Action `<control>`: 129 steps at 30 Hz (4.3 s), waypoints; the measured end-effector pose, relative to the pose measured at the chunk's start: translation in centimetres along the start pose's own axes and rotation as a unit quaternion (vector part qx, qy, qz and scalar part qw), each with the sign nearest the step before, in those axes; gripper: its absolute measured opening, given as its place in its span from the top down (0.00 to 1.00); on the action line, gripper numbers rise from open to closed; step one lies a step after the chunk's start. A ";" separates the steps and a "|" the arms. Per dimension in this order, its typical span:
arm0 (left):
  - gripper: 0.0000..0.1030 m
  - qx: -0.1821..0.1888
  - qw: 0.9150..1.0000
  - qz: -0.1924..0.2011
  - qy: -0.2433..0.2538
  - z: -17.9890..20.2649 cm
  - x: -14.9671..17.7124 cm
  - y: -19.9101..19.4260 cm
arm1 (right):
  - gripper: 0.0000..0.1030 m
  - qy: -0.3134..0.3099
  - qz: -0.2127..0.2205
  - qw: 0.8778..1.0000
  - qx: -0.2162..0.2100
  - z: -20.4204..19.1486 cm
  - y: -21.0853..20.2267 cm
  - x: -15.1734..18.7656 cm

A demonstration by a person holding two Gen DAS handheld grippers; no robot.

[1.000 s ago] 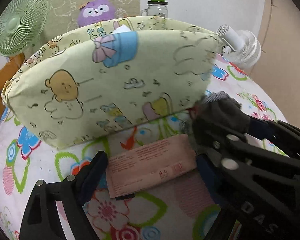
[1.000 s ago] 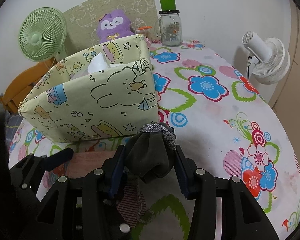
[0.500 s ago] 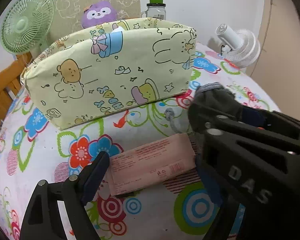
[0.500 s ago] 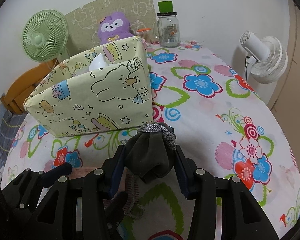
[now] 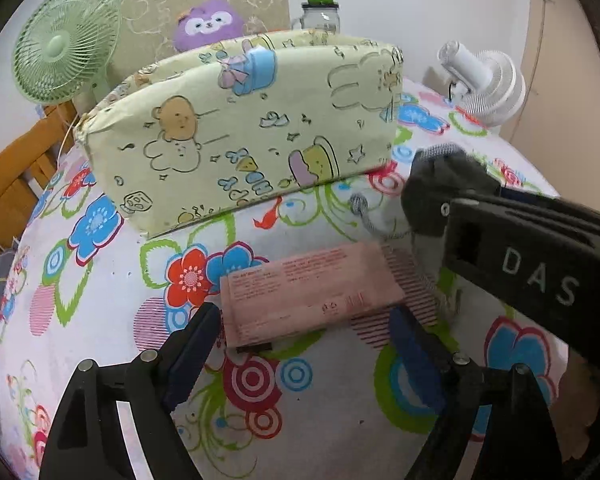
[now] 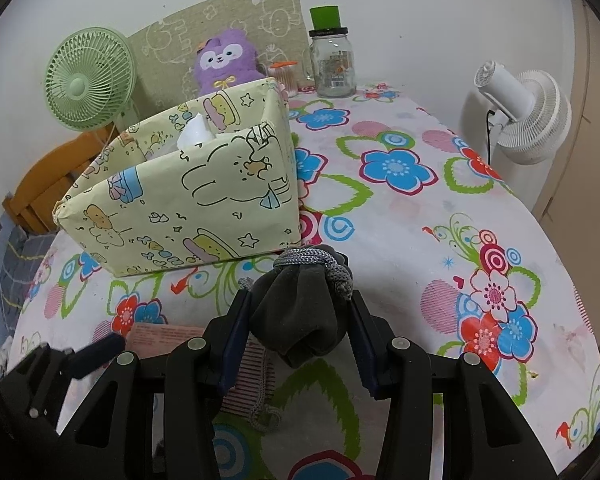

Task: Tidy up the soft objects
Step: 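Close the left gripper on the pink packet while the right holds the sock, then lift and carry the pink packet and grey sock over the fabric box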

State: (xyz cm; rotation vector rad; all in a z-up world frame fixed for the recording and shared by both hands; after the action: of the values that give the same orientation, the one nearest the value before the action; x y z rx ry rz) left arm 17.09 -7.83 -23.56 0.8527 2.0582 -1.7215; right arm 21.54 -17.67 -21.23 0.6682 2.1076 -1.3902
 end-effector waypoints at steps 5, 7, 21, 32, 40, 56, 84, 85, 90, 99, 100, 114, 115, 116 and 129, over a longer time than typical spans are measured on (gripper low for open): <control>0.13 0.004 1.000 -0.002 -0.006 -0.2 -0.5 0.4 | 0.52 -0.002 -0.002 1.000 -0.001 -0.2 0.2 0.1; 0.13 0.003 1.000 -0.001 -0.005 0.0 -1.0 0.8 | 0.52 -0.003 -0.002 1.000 0.001 -0.3 0.2 0.1; 0.16 0.017 1.000 -0.002 -0.018 0.1 -3.7 2.9 | 0.51 0.001 -0.010 1.000 0.012 0.4 1.1 -0.2; 0.13 0.001 0.999 0.025 0.020 0.7 -5.3 3.4 | 0.51 0.003 -0.016 1.000 0.014 0.3 1.8 -0.6; 0.14 0.022 0.999 0.007 0.024 1.0 -5.9 4.3 | 0.51 0.009 -0.021 1.000 0.010 0.5 2.5 -0.9; 0.59 0.032 0.999 0.004 -0.009 1.1 -3.8 2.1 | 0.51 0.001 -0.021 1.000 -0.004 -0.4 1.9 -0.2; 0.62 -0.006 0.990 0.120 -0.070 -3.2 -5.0 -11.7 | 0.51 -0.072 0.074 0.994 -0.014 -7.8 -9.4 -2.8; 0.62 -0.007 0.990 0.124 -0.071 -3.3 -5.1 -12.1 | 0.51 -0.075 0.079 0.994 -0.015 -8.0 -9.8 -3.1; 0.62 -0.008 0.987 0.144 -0.077 -3.7 -6.2 -14.1 | 0.51 -0.085 0.100 0.991 -0.019 -9.1 -12.1 -4.6; 0.62 -0.018 0.982 0.170 -0.082 -4.5 -8.9 -16.4 | 0.51 -0.097 0.125 0.987 -0.026 -10.2 -14.2 -7.4; 0.62 -0.018 0.982 0.172 -0.082 -4.6 -9.2 -16.5 | 0.51 -0.097 0.127 0.987 -0.030 -10.2 -14.2 -7.8; 0.61 -0.025 0.980 0.171 -0.096 -6.3 -13.4 -13.6 | 0.51 -0.107 0.125 0.986 -0.036 -10.6 -11.2 -12.2; 0.61 -0.027 0.980 0.171 -0.097 -6.4 -13.6 -13.2 | 0.51 -0.107 0.124 0.986 -0.036 -10.6 -10.8 -12.5; 0.61 -0.028 0.980 0.170 -0.097 -6.4 -13.8 -12.9 | 0.51 -0.107 0.122 0.986 -0.037 -10.5 -10.4 -12.7; 0.61 -0.021 0.984 0.137 -0.110 -7.4 -16.4 -6.8 | 0.51 -0.114 0.111 0.987 -0.035 -9.7 -5.4 -15.2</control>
State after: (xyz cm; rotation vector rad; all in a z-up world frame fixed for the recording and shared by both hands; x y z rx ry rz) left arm 26.39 -5.15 -6.90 0.8451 1.7377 -1.5435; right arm 27.78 -12.32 -4.36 0.6585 1.8333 -1.2045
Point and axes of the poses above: each gripper's, at about its wrist camera, not at the fingertips, and y roughly the way its jaws point, z to its right, x to its underside, the point moved 9 cm from there along y, roughly the way its jaws point, and after that the axes turned 13 degrees about -x, right-handed, at the moved point
